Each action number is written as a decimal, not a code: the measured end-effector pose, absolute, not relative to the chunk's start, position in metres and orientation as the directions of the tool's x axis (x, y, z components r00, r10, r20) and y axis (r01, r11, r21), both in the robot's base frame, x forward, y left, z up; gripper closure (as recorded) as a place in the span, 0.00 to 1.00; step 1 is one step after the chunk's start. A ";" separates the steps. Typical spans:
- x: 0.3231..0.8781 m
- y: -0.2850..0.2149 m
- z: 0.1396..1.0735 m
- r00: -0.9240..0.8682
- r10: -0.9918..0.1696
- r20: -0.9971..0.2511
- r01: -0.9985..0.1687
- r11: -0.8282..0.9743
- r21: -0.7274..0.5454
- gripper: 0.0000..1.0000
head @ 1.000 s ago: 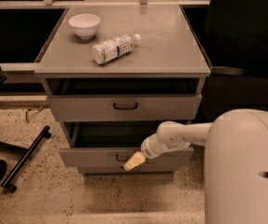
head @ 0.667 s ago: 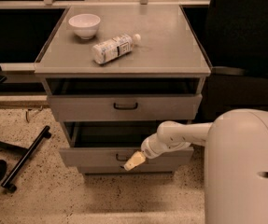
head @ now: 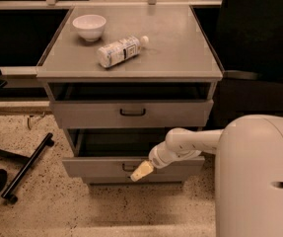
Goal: Open middle drawer
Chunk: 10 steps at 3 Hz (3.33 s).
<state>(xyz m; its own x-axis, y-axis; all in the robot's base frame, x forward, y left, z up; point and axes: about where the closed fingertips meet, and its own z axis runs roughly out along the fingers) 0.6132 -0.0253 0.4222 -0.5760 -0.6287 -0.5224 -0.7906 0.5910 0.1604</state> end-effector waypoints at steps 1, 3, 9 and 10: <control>0.574 -0.034 0.430 -0.620 -0.616 -0.485 -0.767 0.606 0.210 0.00; 0.529 -0.044 0.442 -0.669 -0.585 -0.459 -0.732 0.626 0.268 0.00; 0.438 -0.062 0.463 -0.763 -0.530 -0.369 -0.646 0.650 0.401 0.00; 0.438 -0.062 0.464 -0.763 -0.530 -0.369 -0.646 0.650 0.401 0.00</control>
Offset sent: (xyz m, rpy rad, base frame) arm -0.2028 -0.0455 0.0584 0.0637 0.2813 -0.1269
